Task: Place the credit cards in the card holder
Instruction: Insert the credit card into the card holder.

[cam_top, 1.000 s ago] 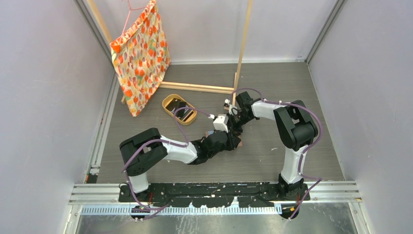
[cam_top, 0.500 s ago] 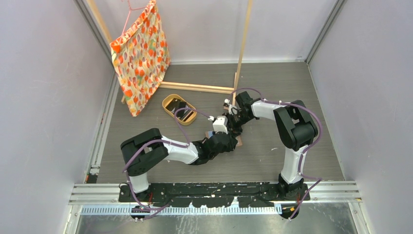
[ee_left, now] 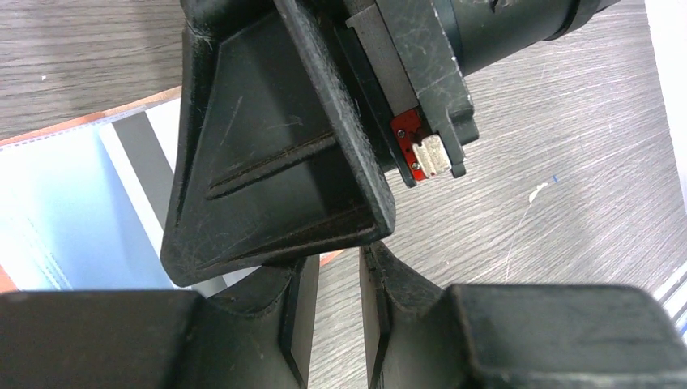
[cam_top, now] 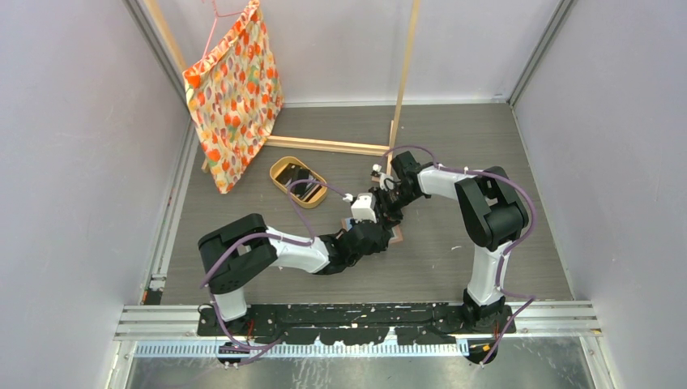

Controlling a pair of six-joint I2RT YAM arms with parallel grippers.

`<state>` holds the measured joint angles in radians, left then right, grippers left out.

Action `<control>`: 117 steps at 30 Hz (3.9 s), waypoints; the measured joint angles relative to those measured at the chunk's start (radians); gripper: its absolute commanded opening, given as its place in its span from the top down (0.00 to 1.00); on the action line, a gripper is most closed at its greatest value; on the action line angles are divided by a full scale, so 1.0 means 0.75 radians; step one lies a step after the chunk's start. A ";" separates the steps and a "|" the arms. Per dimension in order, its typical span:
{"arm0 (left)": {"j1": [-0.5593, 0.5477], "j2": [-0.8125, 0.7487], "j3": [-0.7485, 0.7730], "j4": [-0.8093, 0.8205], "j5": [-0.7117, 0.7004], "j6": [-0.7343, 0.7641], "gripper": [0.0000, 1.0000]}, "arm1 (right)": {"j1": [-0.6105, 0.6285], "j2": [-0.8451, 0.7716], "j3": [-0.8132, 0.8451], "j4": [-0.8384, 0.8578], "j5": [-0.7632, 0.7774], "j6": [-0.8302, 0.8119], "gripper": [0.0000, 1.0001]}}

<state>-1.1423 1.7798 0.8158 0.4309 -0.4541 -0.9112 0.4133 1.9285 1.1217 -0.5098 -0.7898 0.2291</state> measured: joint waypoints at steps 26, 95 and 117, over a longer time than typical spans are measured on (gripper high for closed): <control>0.002 -0.145 -0.164 0.035 -0.048 0.012 0.72 | 0.000 -0.047 0.034 -0.076 0.025 -0.085 0.37; 0.191 -0.568 -0.437 -0.093 0.013 0.061 0.77 | 0.175 -0.123 0.116 -0.231 0.425 -0.293 0.29; 0.207 -0.488 -0.407 -0.108 0.066 -0.010 0.72 | 0.185 -0.111 0.128 -0.211 0.410 -0.308 0.29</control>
<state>-0.9871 1.4136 0.5106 0.3496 -0.4046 -0.9188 0.5518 1.8454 1.2179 -0.6682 -0.4820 -0.0021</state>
